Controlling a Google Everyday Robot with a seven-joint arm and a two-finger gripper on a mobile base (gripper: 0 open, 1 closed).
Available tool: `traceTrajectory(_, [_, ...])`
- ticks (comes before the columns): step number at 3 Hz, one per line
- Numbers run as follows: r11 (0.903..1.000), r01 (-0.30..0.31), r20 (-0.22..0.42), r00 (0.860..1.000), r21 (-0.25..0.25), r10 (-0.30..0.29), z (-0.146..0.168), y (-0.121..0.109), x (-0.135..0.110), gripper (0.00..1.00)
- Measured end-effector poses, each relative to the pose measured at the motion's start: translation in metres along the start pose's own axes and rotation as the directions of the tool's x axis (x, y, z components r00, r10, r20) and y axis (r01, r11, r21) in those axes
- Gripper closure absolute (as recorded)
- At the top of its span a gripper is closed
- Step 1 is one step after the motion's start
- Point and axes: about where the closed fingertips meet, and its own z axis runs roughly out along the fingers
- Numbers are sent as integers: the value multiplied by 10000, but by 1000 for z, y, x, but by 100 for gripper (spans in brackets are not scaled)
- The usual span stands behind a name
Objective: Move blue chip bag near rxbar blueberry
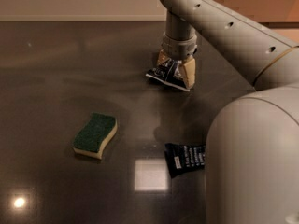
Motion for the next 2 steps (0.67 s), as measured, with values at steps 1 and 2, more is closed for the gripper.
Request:
traceTrajectory(1, [9999,105,153,9998,-19,-105,-10,3,-6,62])
traceTrajectory(2, [9996,283,490,9984,85,-287,-30,15,-24,87])
